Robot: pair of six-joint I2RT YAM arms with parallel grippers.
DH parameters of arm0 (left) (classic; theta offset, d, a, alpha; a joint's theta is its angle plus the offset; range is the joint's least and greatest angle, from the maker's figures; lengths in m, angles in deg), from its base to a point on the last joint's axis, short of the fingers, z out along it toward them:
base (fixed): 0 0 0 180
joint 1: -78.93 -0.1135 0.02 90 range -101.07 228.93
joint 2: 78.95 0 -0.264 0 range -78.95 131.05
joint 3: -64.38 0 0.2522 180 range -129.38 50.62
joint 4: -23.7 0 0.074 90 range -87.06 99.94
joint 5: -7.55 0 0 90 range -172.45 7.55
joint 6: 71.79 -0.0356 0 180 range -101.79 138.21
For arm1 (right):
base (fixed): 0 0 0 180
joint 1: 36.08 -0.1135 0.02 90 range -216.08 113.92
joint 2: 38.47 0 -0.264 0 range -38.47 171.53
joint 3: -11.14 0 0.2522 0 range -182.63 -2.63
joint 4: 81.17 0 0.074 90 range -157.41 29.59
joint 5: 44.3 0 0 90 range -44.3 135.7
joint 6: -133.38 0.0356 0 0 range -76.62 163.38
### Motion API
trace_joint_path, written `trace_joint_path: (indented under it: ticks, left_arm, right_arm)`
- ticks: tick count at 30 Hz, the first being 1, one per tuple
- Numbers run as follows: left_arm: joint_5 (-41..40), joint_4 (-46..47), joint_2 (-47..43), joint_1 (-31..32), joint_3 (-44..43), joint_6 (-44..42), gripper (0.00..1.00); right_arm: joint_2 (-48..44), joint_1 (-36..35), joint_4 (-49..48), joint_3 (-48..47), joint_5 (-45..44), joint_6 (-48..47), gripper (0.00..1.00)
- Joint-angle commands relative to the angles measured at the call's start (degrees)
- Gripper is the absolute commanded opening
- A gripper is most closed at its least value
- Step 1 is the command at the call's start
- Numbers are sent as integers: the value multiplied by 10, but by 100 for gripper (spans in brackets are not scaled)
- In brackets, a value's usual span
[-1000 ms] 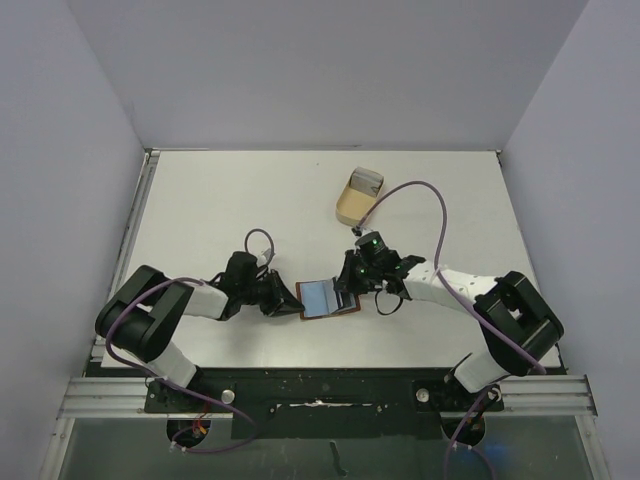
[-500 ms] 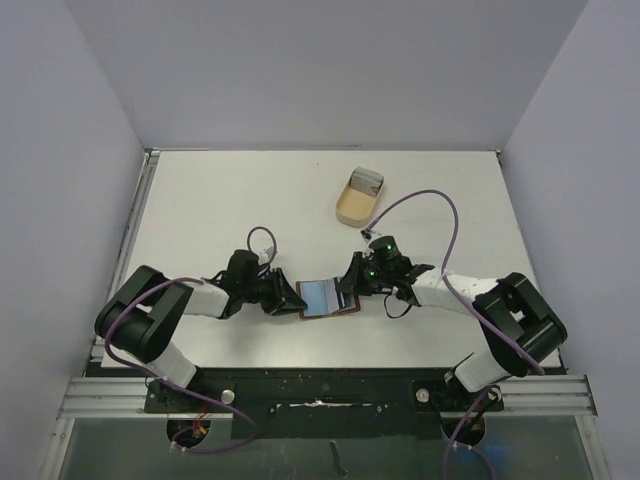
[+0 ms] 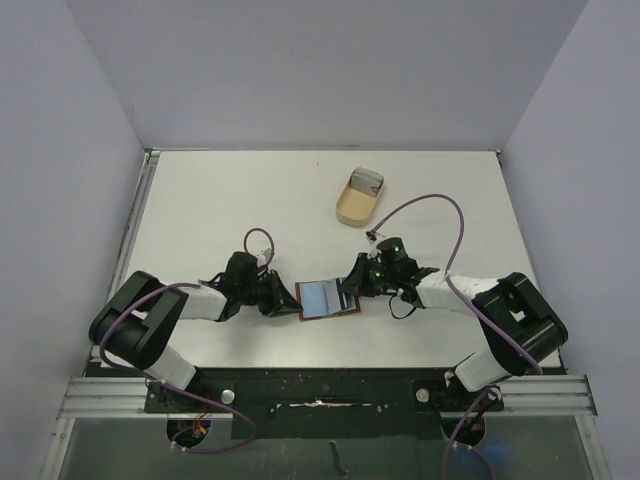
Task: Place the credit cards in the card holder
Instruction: Insert the credit card into the card holder.
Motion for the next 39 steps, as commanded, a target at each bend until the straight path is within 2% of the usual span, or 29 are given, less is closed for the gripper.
trace_joint_path:
  ticks: [1,26,39]
  left_arm:
    - [-8,1,-24,1,9,-9,0]
    - [11,59,15,19,14,11,0]
    - [-1,62,21,34,12,19,0]
  right_arm:
    - [-2,8,-15,2,14,-1,0]
    - [43,6,-80,-4,59,20,0]
    - [48,3,-67,4,46,10,0]
